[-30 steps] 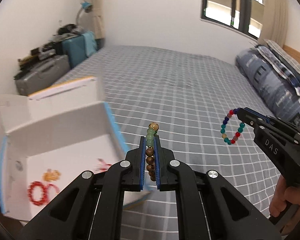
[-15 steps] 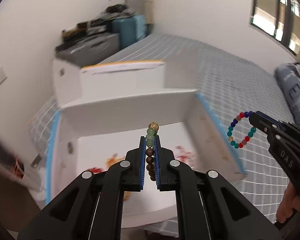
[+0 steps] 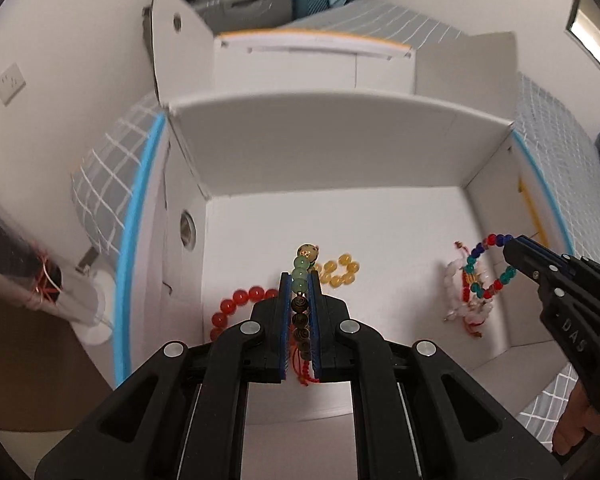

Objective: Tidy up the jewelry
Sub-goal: 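Open the left tool while the right tool opens, dropping both bracelets in the box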

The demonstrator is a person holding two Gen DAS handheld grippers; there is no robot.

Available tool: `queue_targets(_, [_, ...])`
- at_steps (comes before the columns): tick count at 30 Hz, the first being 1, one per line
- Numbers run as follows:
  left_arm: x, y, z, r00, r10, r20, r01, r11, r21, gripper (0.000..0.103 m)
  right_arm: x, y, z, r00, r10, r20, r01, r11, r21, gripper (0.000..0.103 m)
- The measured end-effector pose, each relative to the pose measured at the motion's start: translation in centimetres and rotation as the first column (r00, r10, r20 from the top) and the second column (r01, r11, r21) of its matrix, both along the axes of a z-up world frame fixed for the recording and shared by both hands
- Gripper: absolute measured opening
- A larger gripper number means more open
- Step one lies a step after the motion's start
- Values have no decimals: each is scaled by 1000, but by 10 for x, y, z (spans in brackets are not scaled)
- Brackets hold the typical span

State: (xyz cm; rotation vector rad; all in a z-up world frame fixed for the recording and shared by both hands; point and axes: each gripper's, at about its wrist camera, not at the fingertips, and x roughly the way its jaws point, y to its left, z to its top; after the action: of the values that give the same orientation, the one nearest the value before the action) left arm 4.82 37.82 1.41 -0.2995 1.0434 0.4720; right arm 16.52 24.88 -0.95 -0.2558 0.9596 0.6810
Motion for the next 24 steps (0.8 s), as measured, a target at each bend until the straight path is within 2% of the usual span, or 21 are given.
queue_targets(3, [3, 1, -12, 999, 4, -42, -5, 1000, -18, 7, 3, 3, -6, 1000, -12, -19, 12, 999, -32, 9])
queue_targets(6, [5, 7, -19, 998, 8, -63, -10, 1000, -24, 7, -1, 7, -8, 1000, -9, 2, 9, 999, -49, 9])
queue_targets(17, [5, 15, -19, 998, 27, -62, -27, 1000, -7, 10, -1, 14, -20, 1000, -9, -29, 7, 998, -69, 10])
queue_targets(19, [2, 12, -14, 998, 22, -52, -21, 1000, 11, 11, -4, 11, -17, 1000, -6, -27, 5, 999, -47, 17])
queue_targets(20, [0, 11, -11, 999, 20, -46, -19, 1000, 18, 12, -5, 10, -15, 1000, -11, -22, 11, 999, -39, 32])
queue_targets(21, [-4, 9, -4, 999, 18, -28, -18, 1000, 23, 18, -7, 7, -11, 1000, -21, -15, 21, 1000, -21, 44])
queue_targets(22, [-6, 8, 0, 1000, 19, -11, -19, 1000, 25, 32, -10, 4, -5, 1000, -26, -6, 26, 1000, 2, 48])
queue_targets(23, [-10, 7, 6, 1000, 21, 11, -21, 999, 30, 40, -13, 0, 1, 1000, -24, 3, 24, 999, 23, 51])
queue_targets(24, [-15, 5, 13, 999, 22, 38, -24, 999, 40, 53, -16, -3, 7, 1000, -22, 7, 22, 999, 40, 54])
